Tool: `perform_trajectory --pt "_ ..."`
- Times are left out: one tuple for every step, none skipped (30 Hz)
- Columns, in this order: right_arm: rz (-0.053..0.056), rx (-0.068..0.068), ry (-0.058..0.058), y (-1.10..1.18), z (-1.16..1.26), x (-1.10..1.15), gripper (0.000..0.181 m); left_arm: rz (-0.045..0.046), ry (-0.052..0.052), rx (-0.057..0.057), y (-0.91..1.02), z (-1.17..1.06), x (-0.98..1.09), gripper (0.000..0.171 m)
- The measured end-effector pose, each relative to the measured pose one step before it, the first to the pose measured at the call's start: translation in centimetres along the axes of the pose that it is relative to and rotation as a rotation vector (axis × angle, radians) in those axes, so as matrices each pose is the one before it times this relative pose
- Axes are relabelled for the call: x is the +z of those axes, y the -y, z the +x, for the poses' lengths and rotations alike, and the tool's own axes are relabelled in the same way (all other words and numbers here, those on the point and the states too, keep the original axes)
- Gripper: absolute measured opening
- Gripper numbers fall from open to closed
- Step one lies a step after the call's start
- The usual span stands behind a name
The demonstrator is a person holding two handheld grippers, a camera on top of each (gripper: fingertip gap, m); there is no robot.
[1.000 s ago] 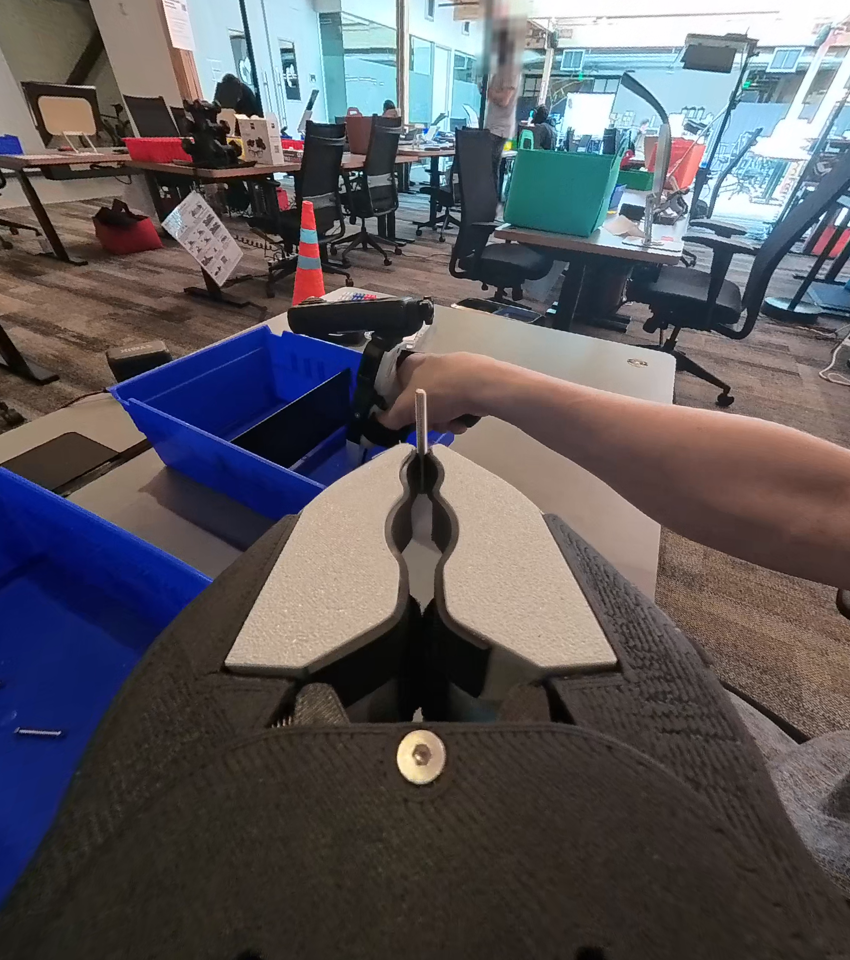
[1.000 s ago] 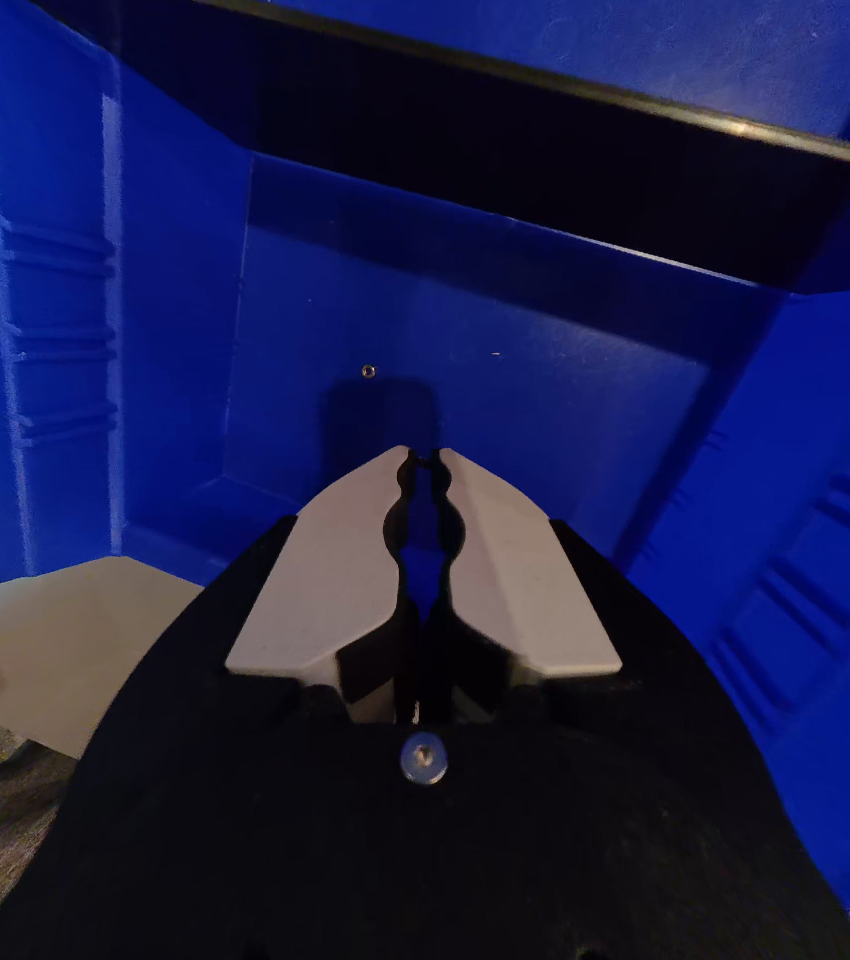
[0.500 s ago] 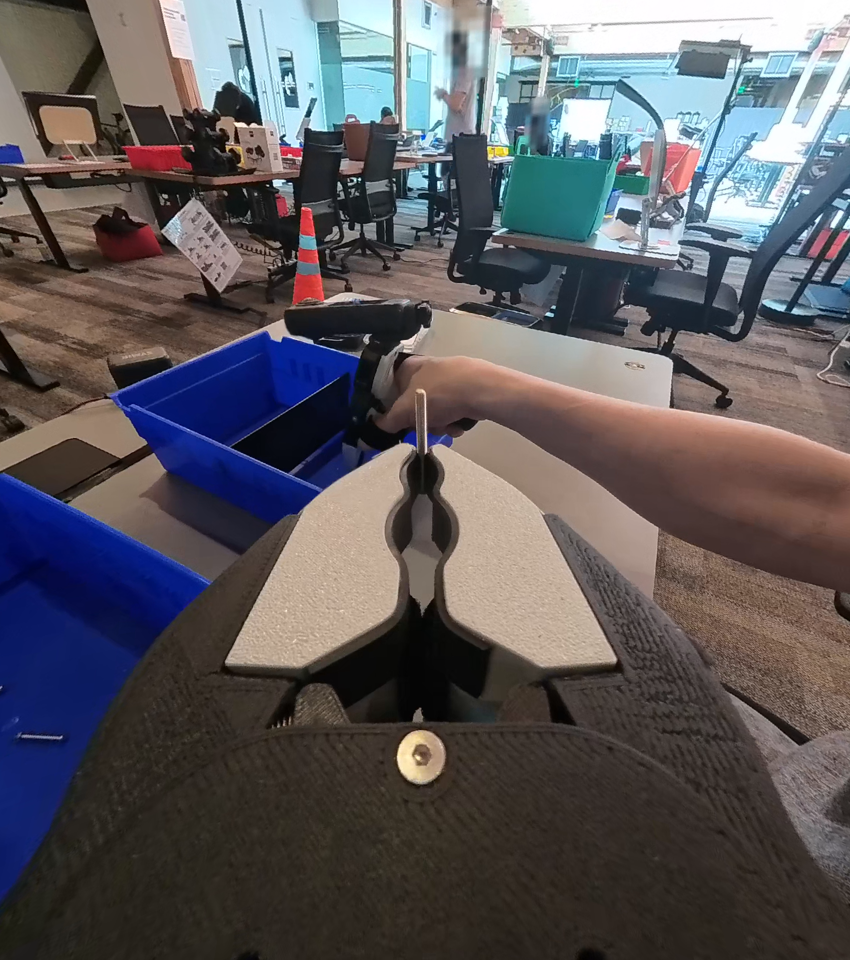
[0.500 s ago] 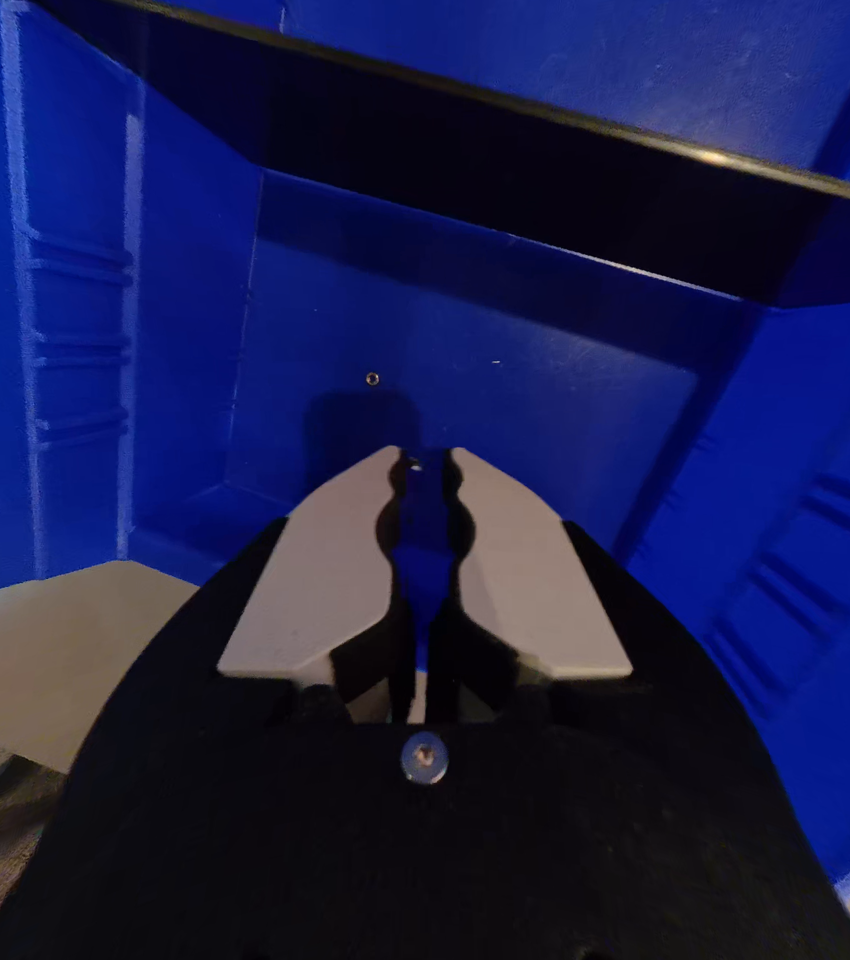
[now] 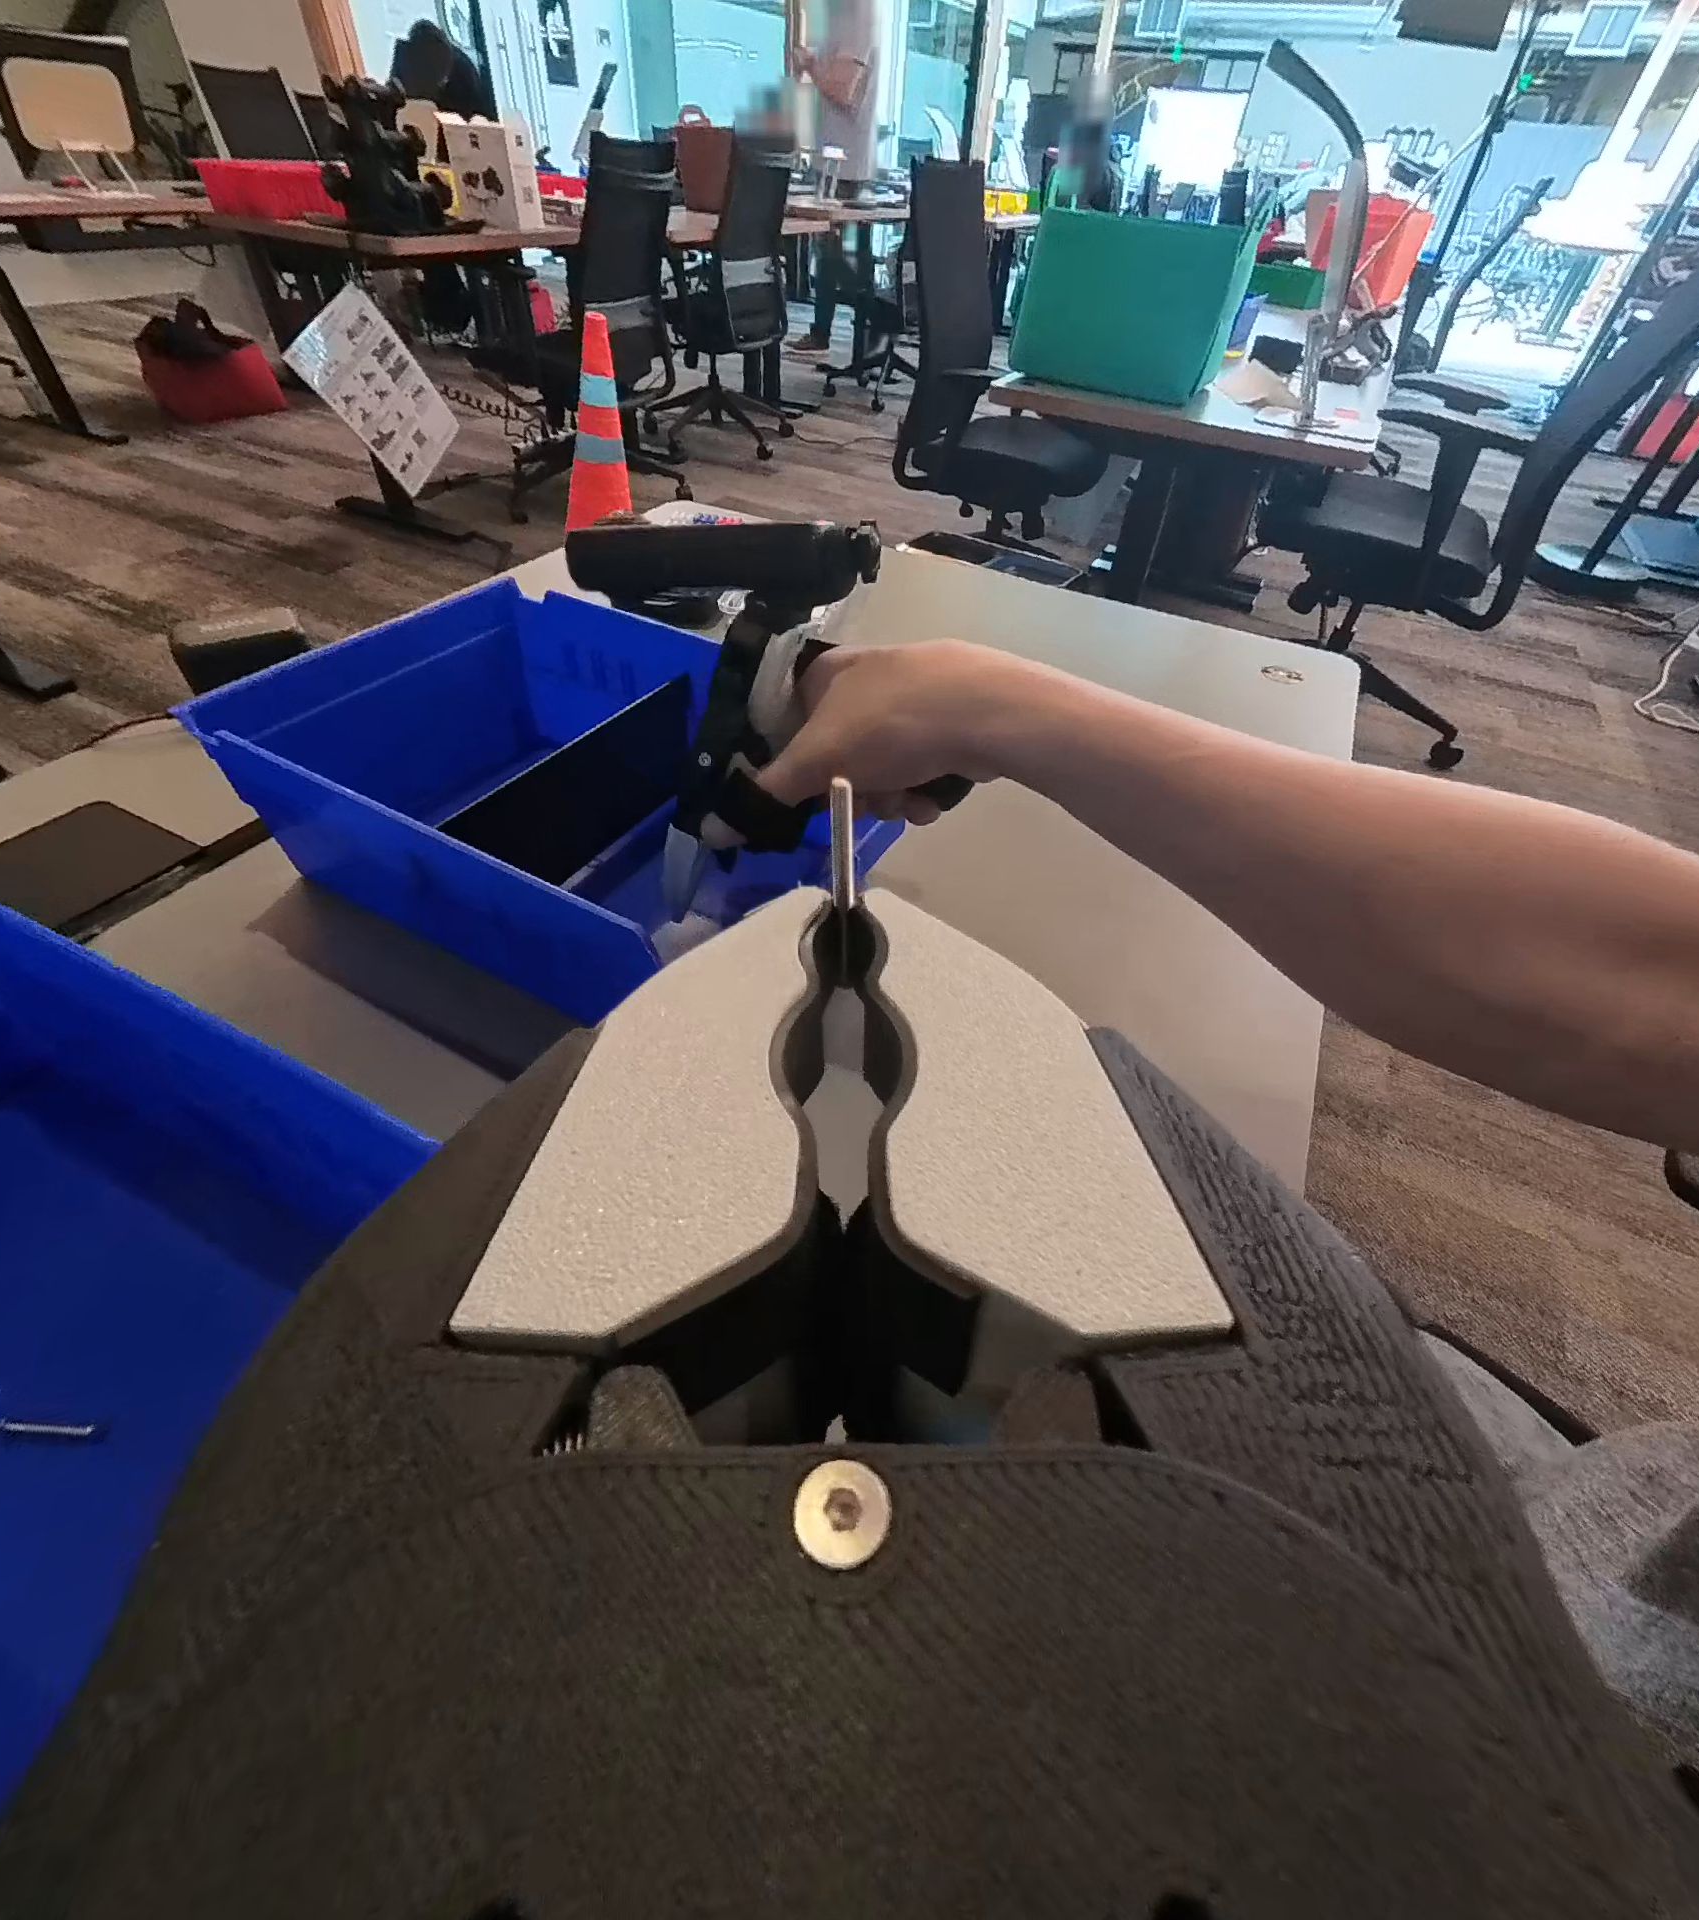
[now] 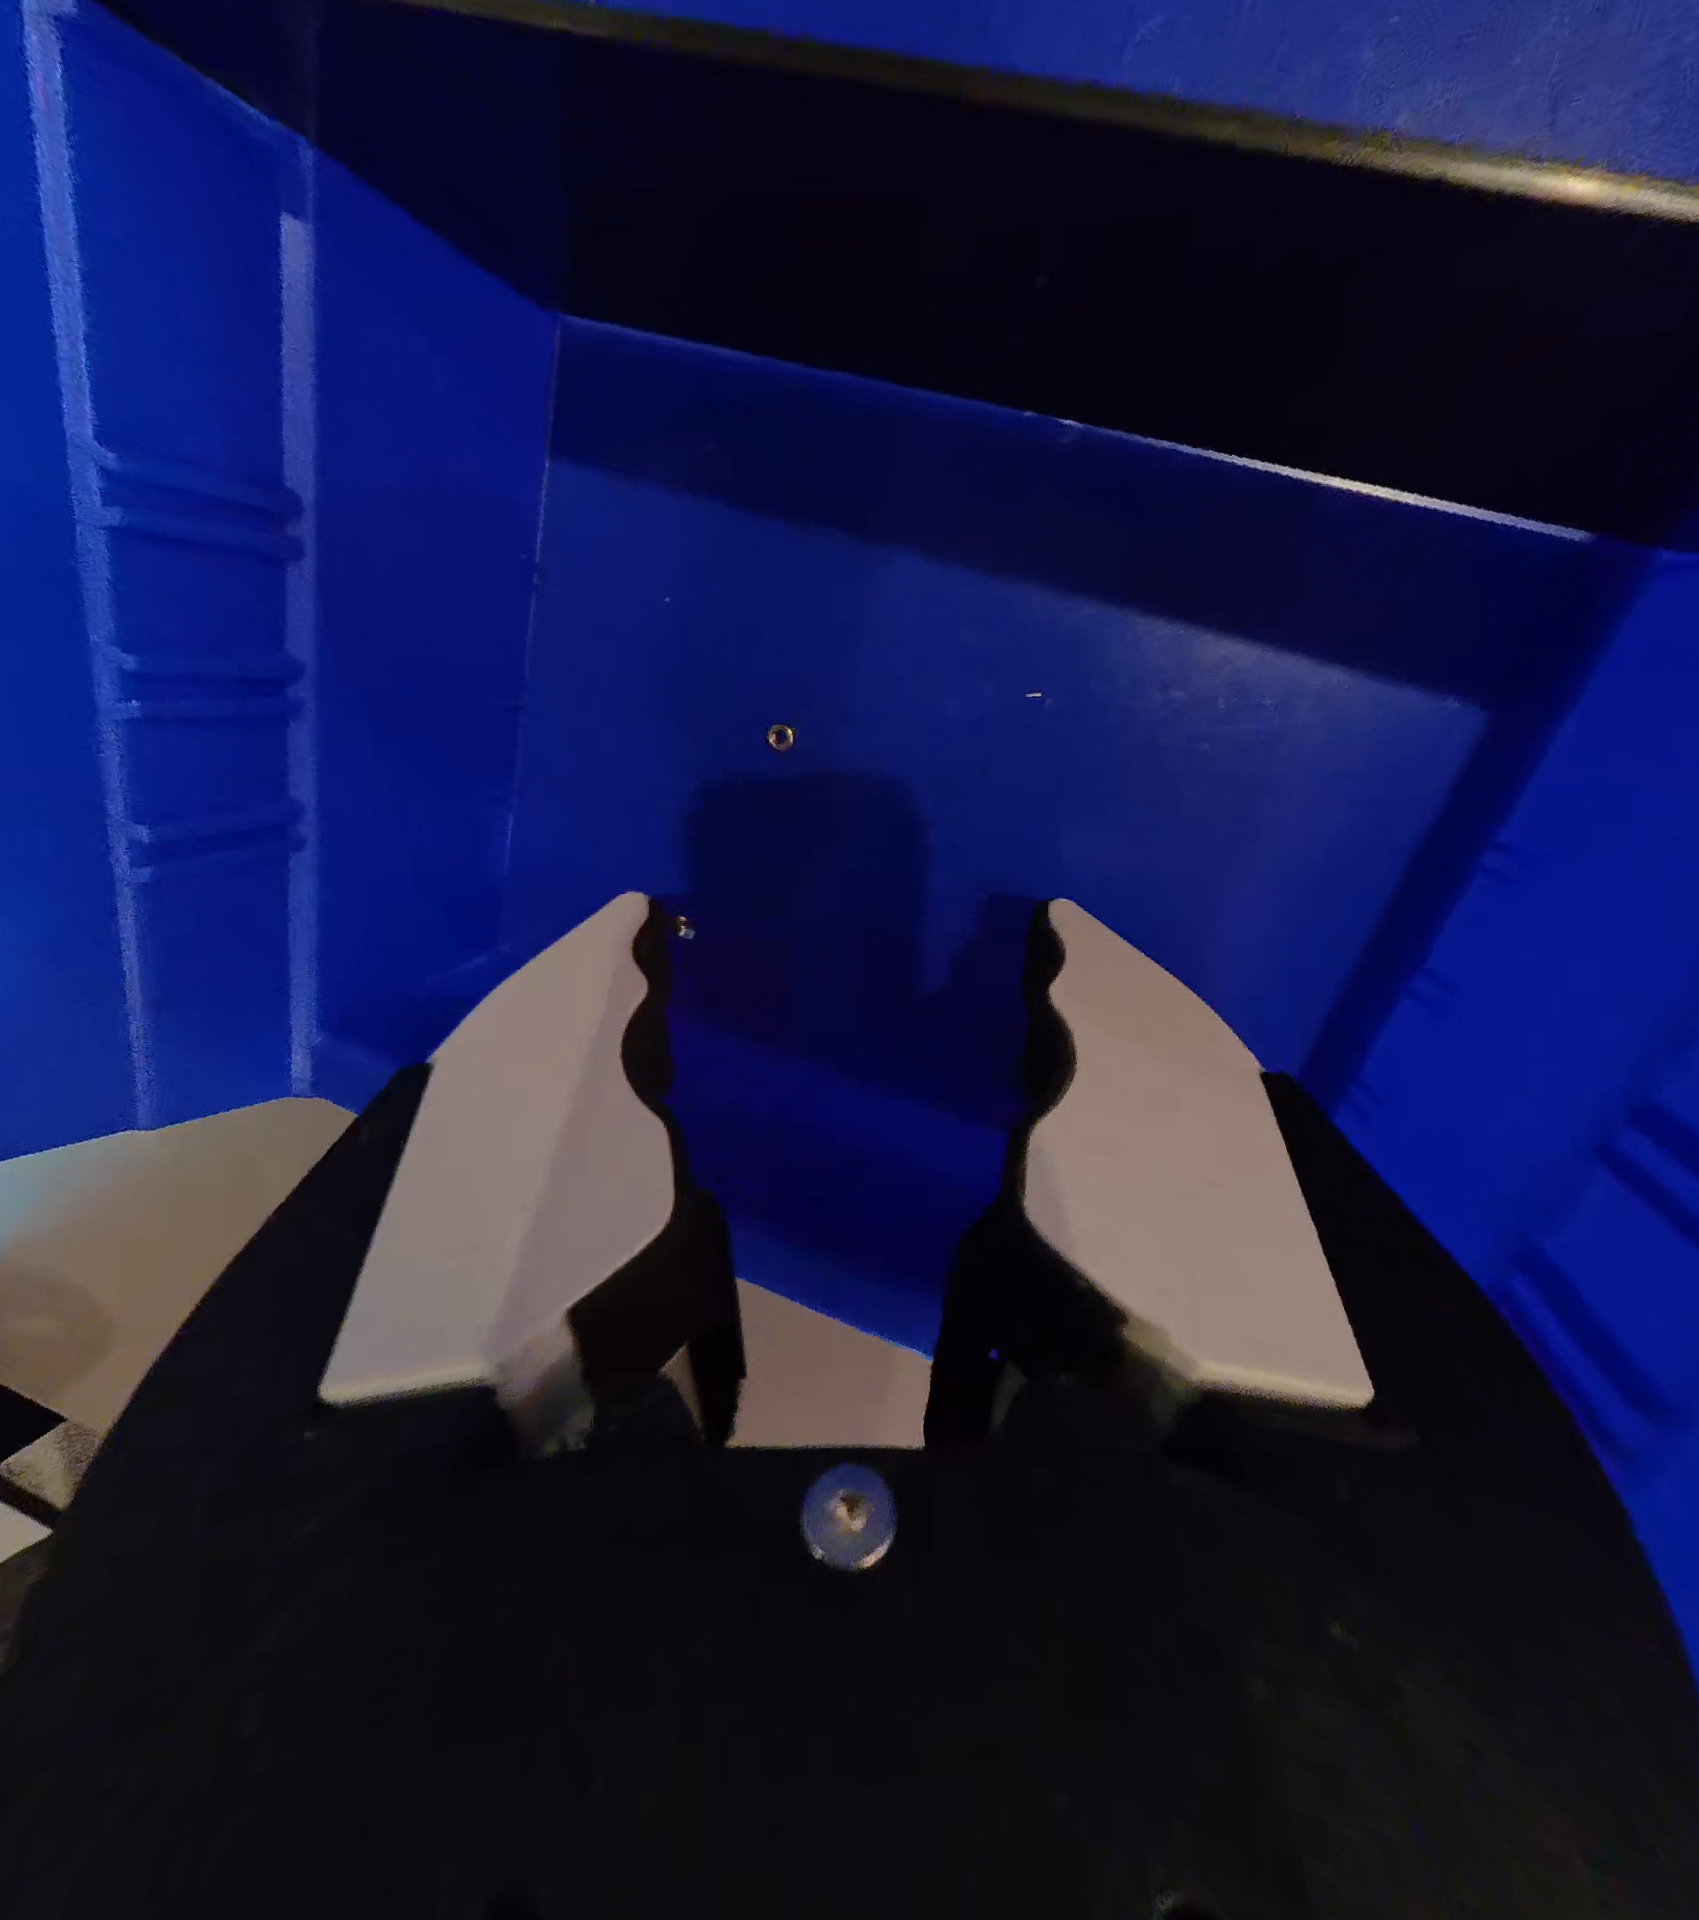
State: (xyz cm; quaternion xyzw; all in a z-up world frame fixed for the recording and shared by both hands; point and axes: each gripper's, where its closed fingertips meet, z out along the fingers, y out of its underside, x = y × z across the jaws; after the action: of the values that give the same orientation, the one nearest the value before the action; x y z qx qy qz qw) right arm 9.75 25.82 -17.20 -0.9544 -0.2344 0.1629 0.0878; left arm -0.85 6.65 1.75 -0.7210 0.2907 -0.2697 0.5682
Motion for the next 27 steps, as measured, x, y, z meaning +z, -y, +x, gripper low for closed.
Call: perform_trajectory --pt "-0.0003 0.0052 0.0086 -0.008 -0.048 -0.044 0.068 0.00187 0.0001 0.0002 0.03 -0.009 -0.01 0.002" --pt "-0.0065 0.0042 0.0088 -0.066 -0.057 -0.004 0.07 -0.00145 0.0006 0.0002 -0.007 -0.016 -0.006 0.002" --pt "0.0015 0.0037 0.0133 0.008 -0.131 -0.015 0.07 0.00146 0.0023 0.0007 0.03 -0.047 -0.036 0.002" --pt "-0.0012 0.0036 -0.0028 -0.008 0.082 -0.019 0.071 0.00163 0.0008 -0.0009 0.016 -0.052 -0.025 0.002" --pt "0.0008 -0.0012 -0.0011 0.007 0.008 -0.001 0.074 -0.0013 -0.0009 -0.0019 -0.022 -0.018 0.005 0.002" --pt "-0.0013 0.0012 0.0023 0.004 -0.061 0.025 0.078 0.0005 -0.0001 -0.0002 -0.014 -0.005 0.001 0.002" --pt "0.0037 -0.002 -0.0136 0.074 0.145 0.003 0.081 -0.00083 -0.0011 0.0008 -0.027 0.028 0.02 0.002" --pt "-0.0005 -0.0024 -0.0112 0.029 0.112 0.031 0.083 -0.00259 -0.0012 0.0004 -0.047 0.032 0.021 0.002" --pt "-0.0146 0.0009 -0.0077 -0.164 0.094 0.093 0.082 0.00088 -0.0007 0.0007 0.011 0.039 0.015 0.002" --pt "-0.0215 -0.0032 -0.0217 -0.233 0.276 0.158 0.079 -0.00024 -0.0002 0.0009 -0.003 0.018 0.006 0.002" --pt "-0.0173 -0.0032 -0.0321 -0.143 0.436 0.171 0.076 -0.00049 -0.0005 0.001 0.002 0.007 -0.012 0.002" --pt "-0.0157 -0.0039 -0.0232 -0.075 0.28 0.18 0.074 0.00158 0.0002 0.0003 0.033 -0.01 -0.028 0.002" --pt "-0.017 -0.0057 -0.0257 -0.049 0.292 0.168 0.073 0.00141 0.0009 -0.0001 0.021 -0.037 -0.035 0.002" --pt "-0.0094 -0.0068 -0.0331 0.087 0.347 0.073 0.073 -0.00078 0.0007 -0.0001 -0.003 -0.043 -0.03 0.002" --pt "-0.0054 -0.0084 -0.0235 0.159 0.171 -0.002 0.073 0.00091 0.0018 -0.0001 0.017 -0.049 -0.024 0.002" --pt "-0.0018 -0.0051 -0.021 0.207 0.148 -0.055 0.073 0.0011 0.001 0.0 0.009 -0.047 -0.028 0.002" --pt "0.0 -0.0067 -0.0293 0.227 0.261 -0.08 0.073 -0.00082 -0.0001 -0.0004 0.0 -0.024 -0.009 0.002" --pt "0.0003 -0.0066 -0.0224 0.183 0.175 -0.057 0.073 0.00122 0.0019 0.0 0.012 -0.066 -0.021 0.002" --pt "-0.0047 -0.0043 -0.0112 0.088 0.039 0.053 0.072 0.00161 0.0015 -0.0001 0.015 -0.053 -0.024 0.002" --pt "-0.0106 -0.005 -0.018 -0.036 0.156 0.181 0.072 -0.00137 0.0001 -0.0002 -0.024 -0.036 -0.002 0.002" --pt "-0.017 -0.0068 -0.025 -0.166 0.242 0.314 0.072 0.00077 0.0008 -0.0008 -0.001 -0.048 -0.008 0.002" --pt "-0.0186 -0.006 -0.0096 -0.227 0.014 0.376 0.072 0.00226 0.0005 -0.0011 0.014 -0.034 -0.018 0.002" --pt "-0.0024 -0.0008 0.0089 -0.005 -0.194 0.194 0.072 -0.0018 -0.0003 -0.0006 -0.02 -0.028 -0.007 0.002" --pt "0.0156 -0.0003 -0.008 0.206 0.077 -0.092 0.071 0.00073 0.0017 0.0003 -0.002 -0.039 -0.007 0.002" --pt "-0.008 -0.0069 -0.0152 -0.115 0.159 -0.023 0.071 0.00305 0.0002 -0.0009 0.034 -0.017 -0.014 0.002" --pt "0.0052 0.0008 0.0216 0.055 -0.32 -0.08 0.071 -0.00117 -0.0018 -0.0005 -0.013 0.019 -0.002 0.002" --pt "0.0206 0.0076 0.0165 0.261 -0.184 -0.199 0.07 -0.00038 0.001 0.0014 -0.012 -0.003 0.021 0.002"
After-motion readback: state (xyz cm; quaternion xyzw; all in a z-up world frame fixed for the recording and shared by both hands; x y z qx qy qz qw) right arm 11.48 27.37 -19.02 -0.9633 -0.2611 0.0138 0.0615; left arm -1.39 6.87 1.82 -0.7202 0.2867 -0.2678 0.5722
